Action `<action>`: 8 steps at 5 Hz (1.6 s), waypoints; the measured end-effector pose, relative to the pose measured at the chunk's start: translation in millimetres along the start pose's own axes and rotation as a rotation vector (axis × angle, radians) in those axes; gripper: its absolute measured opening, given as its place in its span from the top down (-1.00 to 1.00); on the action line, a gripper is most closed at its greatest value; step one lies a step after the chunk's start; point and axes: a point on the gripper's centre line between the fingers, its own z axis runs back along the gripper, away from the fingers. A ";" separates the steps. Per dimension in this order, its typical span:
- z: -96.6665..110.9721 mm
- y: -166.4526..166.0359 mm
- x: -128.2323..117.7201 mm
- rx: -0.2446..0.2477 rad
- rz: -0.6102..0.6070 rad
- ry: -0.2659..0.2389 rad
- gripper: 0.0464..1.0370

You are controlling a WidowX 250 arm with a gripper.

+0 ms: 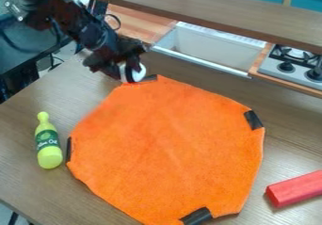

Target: Move the object to the top left of the cloth

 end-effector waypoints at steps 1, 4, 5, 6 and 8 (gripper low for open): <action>-1.9 -3.6 -3.6 0.004 -0.027 -0.003 -0.13; -29.8 -14.8 -15.4 0.064 -0.092 0.012 -0.27; -32.8 -14.8 -13.4 0.083 -0.113 0.020 -0.83; -32.5 -16.4 -8.9 0.107 -0.139 0.083 -0.93; -24.3 -11.5 7.3 0.121 -0.239 0.237 -0.93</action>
